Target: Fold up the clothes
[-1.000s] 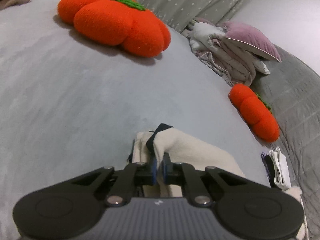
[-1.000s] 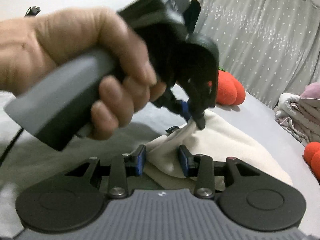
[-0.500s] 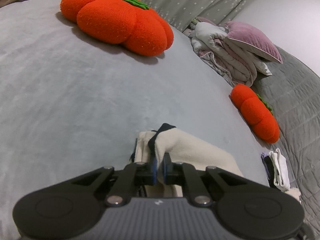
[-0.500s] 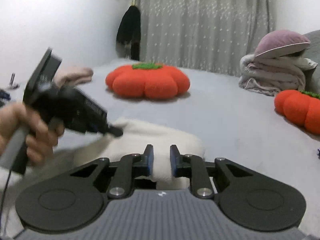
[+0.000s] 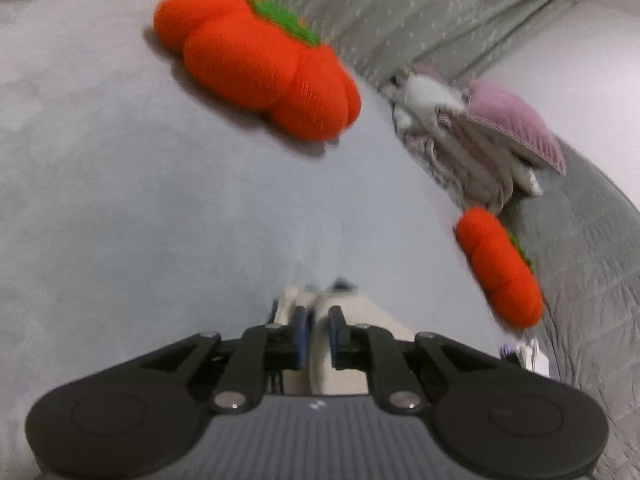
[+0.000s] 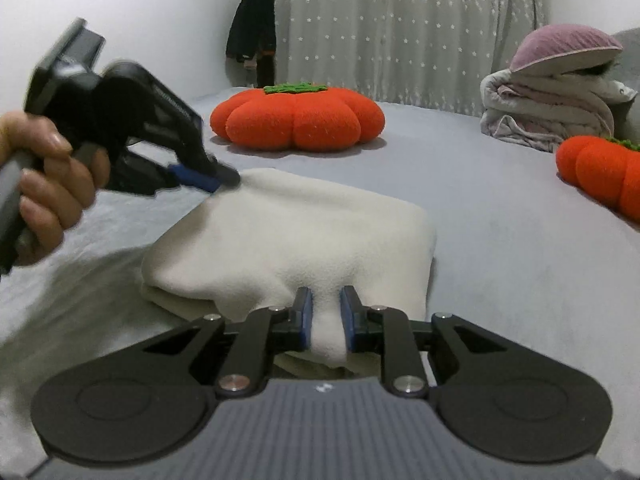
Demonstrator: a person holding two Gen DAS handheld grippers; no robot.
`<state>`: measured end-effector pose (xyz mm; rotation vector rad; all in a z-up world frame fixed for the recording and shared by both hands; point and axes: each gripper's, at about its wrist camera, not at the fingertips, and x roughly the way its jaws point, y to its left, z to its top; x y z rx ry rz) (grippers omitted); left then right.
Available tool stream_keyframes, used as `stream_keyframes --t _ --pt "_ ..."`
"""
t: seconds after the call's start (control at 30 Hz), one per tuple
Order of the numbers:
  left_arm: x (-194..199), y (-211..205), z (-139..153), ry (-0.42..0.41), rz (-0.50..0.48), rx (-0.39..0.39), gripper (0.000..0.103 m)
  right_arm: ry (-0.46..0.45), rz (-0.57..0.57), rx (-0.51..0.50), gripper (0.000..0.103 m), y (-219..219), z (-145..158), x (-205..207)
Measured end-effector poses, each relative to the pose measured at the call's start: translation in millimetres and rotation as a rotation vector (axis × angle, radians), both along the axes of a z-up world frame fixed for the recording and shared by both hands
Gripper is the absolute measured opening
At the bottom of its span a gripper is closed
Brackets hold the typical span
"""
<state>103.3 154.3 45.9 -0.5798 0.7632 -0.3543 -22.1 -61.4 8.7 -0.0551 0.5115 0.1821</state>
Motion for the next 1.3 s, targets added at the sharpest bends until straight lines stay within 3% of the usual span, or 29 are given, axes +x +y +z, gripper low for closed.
stream_keyframes --t 0.17,0.3,0.43,0.5,0.77,0.83,0.87,0.93,0.97,1.07,1.3 --pt "-33 -37 20 -0.122 -0.120 0.097 0.010 0.013 -0.024 0.069 0.023 -3 1 1" --pt "-44 -70 11 -0.139 -0.200 0.177 0.010 0.045 -0.022 0.203 0.023 -21 2 4" --pt "-43 -93 -15 -0.077 -0.175 0.338 0.009 0.031 -0.017 0.167 0.023 -14 4 0" --pt "-43 -97 -18 -0.067 -0.151 0.370 0.009 0.021 -0.020 0.163 0.023 -11 2 -3" --pt "-50 -111 -20 -0.111 -0.159 0.546 0.004 0.021 0.011 0.182 0.023 -15 3 -9" --pt "-49 -109 -19 -0.112 -0.163 0.546 0.004 0.012 0.019 0.172 0.018 -19 10 -12" --pt "-49 -107 -20 -0.109 -0.161 0.538 0.004 -0.011 0.006 0.157 0.006 -22 17 -15" --pt "-48 -104 -20 -0.101 -0.158 0.521 0.004 -0.057 -0.021 0.145 0.011 -28 29 -21" --pt "-48 -105 -20 -0.100 -0.158 0.520 0.004 -0.052 -0.026 0.151 0.022 -32 32 -21" --pt "-47 -107 -20 -0.096 -0.159 0.519 0.004 0.009 -0.020 0.144 0.022 -36 19 -19" --pt "-47 -100 -14 -0.079 -0.158 0.441 0.003 0.007 -0.038 0.113 0.022 -28 2 -20"
